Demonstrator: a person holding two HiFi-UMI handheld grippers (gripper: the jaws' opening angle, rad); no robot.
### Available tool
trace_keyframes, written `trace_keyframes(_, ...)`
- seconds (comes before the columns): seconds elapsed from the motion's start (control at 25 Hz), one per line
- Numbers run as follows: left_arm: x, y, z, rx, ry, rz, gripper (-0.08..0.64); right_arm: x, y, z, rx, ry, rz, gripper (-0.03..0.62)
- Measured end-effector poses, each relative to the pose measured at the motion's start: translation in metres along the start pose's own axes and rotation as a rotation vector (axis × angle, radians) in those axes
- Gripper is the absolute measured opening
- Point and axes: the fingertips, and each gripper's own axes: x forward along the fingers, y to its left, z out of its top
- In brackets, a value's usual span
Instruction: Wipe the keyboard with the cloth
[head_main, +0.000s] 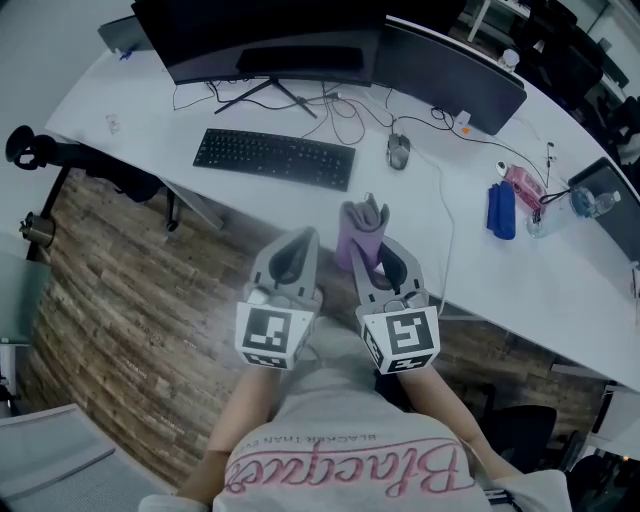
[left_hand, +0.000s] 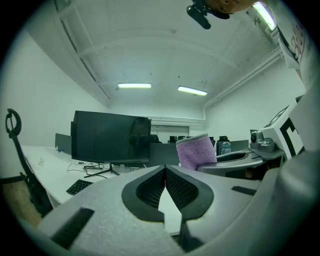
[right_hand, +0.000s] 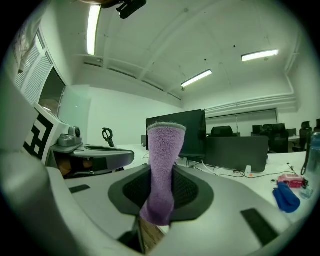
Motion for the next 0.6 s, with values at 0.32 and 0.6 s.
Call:
trace_keyframes(0.32,0.007,0.052,-0.011,-0.012,0.018,0.029,0.005,0.053,0.022,0.002,0.009,0.004,0.038,0.083)
trace_keyframes(0.6,0.031,0.101,-0.007,-0.01,0.008,0.03,0.005,0.105,0.03,0.014,-0.004,0.007,0.054,0.083)
